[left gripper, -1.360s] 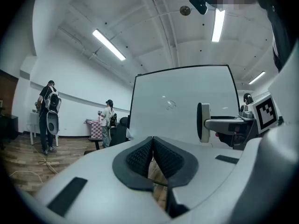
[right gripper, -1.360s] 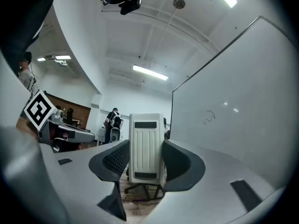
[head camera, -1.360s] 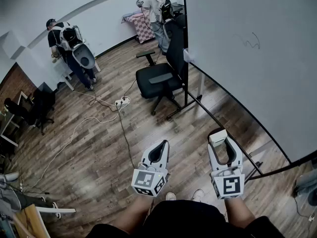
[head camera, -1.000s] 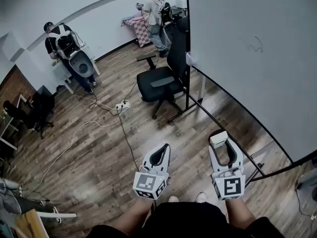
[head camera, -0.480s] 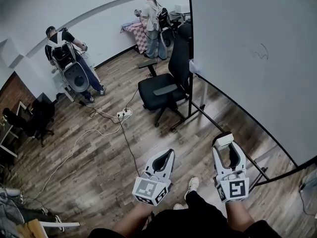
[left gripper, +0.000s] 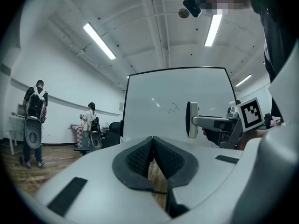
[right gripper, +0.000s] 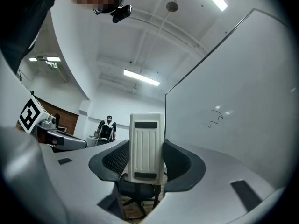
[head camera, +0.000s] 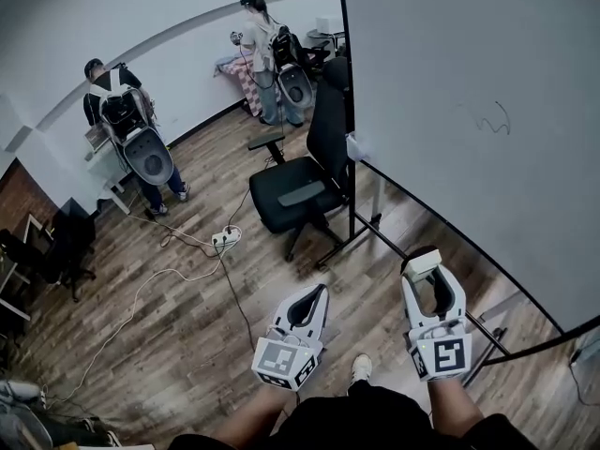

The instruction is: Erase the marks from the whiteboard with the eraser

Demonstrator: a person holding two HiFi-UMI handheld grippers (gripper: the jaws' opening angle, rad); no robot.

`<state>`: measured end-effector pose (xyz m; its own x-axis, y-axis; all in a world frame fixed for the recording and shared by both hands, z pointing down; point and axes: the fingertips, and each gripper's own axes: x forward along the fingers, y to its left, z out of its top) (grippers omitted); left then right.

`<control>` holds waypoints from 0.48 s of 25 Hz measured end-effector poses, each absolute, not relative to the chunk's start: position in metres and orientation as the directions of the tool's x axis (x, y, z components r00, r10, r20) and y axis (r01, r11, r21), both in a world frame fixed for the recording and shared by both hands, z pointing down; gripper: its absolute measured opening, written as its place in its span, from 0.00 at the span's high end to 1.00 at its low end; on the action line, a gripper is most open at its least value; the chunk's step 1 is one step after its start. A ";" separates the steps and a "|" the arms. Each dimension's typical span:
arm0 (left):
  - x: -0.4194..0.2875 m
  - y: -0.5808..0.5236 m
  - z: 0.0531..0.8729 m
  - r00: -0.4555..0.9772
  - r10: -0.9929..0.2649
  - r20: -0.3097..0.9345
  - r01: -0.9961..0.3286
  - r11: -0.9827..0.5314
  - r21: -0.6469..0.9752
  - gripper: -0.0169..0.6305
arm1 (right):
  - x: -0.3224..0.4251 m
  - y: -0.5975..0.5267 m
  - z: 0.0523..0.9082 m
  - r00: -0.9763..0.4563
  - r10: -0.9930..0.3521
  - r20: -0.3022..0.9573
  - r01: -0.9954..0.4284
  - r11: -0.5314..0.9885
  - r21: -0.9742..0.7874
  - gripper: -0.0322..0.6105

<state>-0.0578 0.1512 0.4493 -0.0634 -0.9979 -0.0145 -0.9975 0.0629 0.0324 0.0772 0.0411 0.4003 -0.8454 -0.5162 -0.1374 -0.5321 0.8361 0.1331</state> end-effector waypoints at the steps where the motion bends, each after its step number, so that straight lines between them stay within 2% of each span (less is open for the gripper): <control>1: -0.062 0.142 0.449 -0.066 -0.998 -0.018 -0.997 0.065 0.031 0.94 | 0.075 0.033 0.398 -0.843 -0.520 -0.139 -0.537 0.830 0.149 0.57; 5: -0.073 0.101 0.449 -0.058 -0.998 -0.021 -0.998 0.058 0.029 0.94 | 0.067 0.001 0.392 -0.839 -0.524 -0.149 -0.545 0.811 0.213 0.57; 12: -0.078 0.038 0.445 -0.021 -0.999 -0.024 -0.999 0.021 0.025 0.94 | 0.071 -0.059 0.390 -0.817 -0.557 -0.150 -0.576 0.793 0.197 0.57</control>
